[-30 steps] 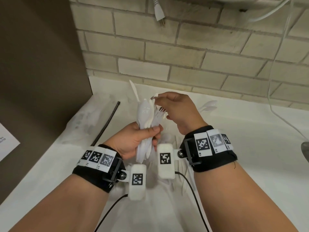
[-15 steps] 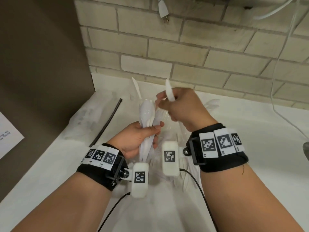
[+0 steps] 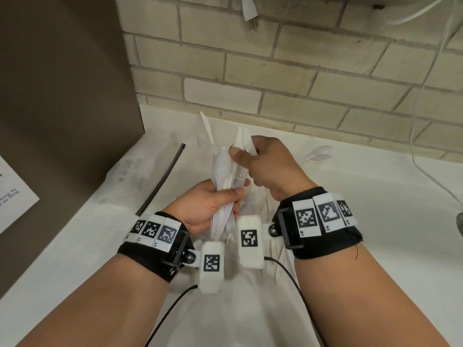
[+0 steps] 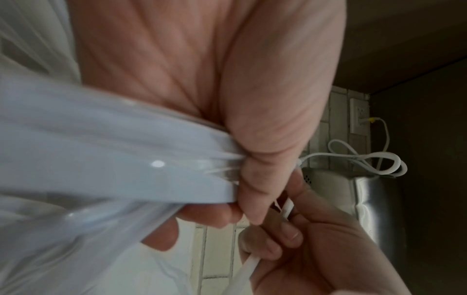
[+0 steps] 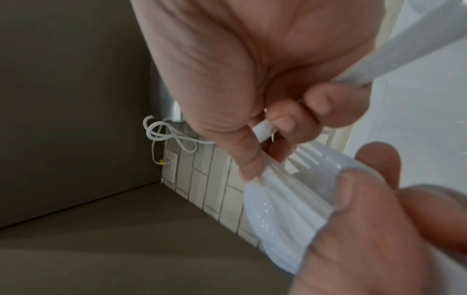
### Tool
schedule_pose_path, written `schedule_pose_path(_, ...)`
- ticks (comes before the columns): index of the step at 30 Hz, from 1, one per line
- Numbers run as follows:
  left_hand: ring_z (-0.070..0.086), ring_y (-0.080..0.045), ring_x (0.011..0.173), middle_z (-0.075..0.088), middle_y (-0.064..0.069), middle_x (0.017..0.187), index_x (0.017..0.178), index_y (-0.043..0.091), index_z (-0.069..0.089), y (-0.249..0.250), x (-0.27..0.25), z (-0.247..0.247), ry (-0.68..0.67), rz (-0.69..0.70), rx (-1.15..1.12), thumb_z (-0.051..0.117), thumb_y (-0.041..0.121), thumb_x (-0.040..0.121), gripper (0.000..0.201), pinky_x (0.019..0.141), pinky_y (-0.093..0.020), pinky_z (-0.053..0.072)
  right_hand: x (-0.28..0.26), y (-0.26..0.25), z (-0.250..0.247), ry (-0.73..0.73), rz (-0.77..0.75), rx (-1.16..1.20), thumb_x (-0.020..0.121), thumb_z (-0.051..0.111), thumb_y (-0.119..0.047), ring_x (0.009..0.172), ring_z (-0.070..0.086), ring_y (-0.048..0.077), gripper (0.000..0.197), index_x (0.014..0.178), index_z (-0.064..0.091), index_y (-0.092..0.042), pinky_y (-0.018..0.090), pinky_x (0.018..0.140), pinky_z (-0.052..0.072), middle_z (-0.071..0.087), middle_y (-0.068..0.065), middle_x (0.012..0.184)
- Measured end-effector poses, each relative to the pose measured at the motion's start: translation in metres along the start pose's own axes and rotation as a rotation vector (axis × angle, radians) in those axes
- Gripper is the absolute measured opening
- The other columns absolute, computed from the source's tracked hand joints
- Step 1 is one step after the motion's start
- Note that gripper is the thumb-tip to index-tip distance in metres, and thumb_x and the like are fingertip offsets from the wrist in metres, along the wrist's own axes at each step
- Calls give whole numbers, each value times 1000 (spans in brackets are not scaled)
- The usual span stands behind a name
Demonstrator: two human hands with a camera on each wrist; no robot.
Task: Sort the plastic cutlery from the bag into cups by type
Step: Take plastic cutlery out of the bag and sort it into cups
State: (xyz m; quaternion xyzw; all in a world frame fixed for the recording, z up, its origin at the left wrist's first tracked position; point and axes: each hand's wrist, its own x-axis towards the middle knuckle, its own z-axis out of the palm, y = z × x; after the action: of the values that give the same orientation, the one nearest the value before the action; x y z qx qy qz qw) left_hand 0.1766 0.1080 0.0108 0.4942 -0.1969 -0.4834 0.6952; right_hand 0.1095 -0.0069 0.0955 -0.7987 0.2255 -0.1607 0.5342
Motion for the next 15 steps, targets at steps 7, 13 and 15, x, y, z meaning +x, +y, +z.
schedule_pose_path(7,55,-17,67,54,-6,72,106,11,67,-5,1,-4,16,-9,-28,57,8,89,20,64,-27,56,11,-5,-8,366,-104,241,100,46,-24,55,56,0,10,100,52,-17,26,58,40,71,-3,72)
schedule_pose_path(13,45,-12,54,50,-2,70,115,8,60,-5,5,-8,-55,-68,-180,63,9,81,34,51,-27,45,9,-9,-16,343,-193,241,100,44,-24,47,46,16,10,109,46,-22,27,44,45,49,1,70)
schedule_pose_path(15,42,-10,50,48,0,68,105,8,59,-4,6,-6,-93,-67,-192,60,10,82,24,49,-24,41,5,-2,-9,240,-131,84,94,55,-33,46,45,8,16,102,55,-19,24,45,39,52,-5,68)
